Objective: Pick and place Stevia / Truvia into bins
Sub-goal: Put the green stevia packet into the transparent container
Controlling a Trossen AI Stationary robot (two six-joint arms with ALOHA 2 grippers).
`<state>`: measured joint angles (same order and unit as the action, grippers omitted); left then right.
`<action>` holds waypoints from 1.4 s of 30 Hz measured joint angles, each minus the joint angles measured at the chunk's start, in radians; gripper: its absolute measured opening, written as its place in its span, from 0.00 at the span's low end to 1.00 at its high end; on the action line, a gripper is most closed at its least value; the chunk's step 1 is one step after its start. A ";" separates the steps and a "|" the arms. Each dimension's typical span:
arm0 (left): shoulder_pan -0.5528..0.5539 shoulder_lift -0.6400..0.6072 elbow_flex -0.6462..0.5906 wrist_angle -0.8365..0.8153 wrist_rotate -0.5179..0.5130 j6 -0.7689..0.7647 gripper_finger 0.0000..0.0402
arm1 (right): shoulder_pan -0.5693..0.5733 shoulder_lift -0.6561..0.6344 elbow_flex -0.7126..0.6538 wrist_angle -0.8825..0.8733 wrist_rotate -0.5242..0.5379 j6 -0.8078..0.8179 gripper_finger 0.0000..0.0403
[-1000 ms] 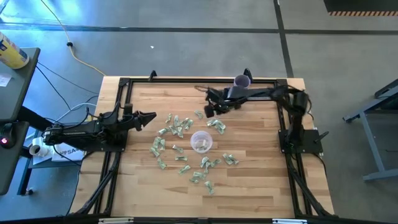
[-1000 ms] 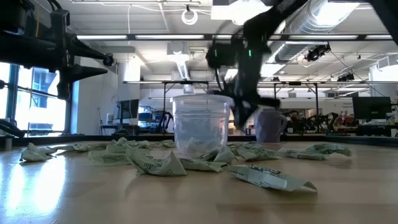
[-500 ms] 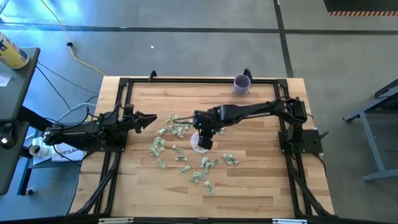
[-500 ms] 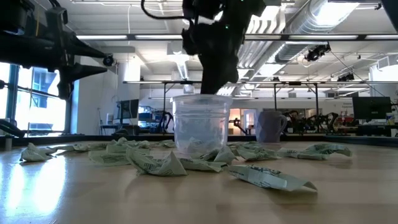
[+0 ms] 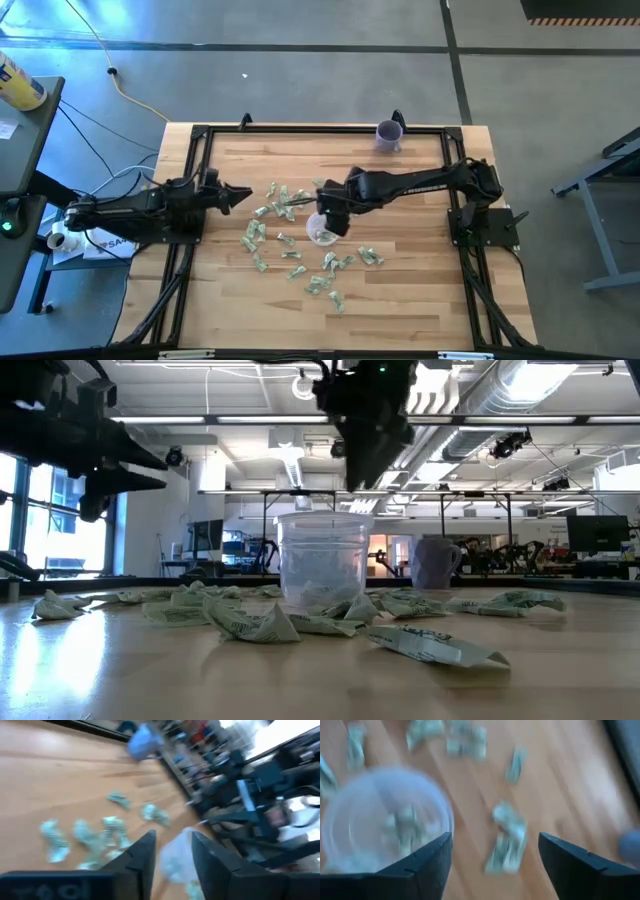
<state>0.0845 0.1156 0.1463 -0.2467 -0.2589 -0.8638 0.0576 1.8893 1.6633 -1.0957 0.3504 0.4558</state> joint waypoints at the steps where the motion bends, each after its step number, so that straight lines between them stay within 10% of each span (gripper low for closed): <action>1: 0.000 0.025 0.030 -0.046 -0.019 0.027 0.33 | 0.000 0.000 0.007 -0.061 -0.012 0.015 0.72; 8: 0.001 0.315 0.222 -0.262 -0.084 0.147 0.20 | -0.020 -0.003 -0.034 -0.327 -0.075 0.042 0.72; 18: 0.084 0.960 0.450 -0.287 -0.083 0.012 0.47 | -0.103 -0.003 -0.208 -0.346 -0.141 0.012 0.72; 26: 0.332 1.306 0.651 -0.312 0.285 0.089 0.63 | -0.184 -0.031 -0.206 -0.346 -0.073 -0.068 0.72; 42: 0.366 1.517 0.678 -0.276 0.096 0.177 0.37 | -0.263 -0.101 -0.206 -0.238 -0.014 -0.083 0.72</action>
<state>0.4503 1.6327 0.8241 -0.5224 -0.1631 -0.6865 -0.2057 1.7878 1.4570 -1.3334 0.3367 0.3724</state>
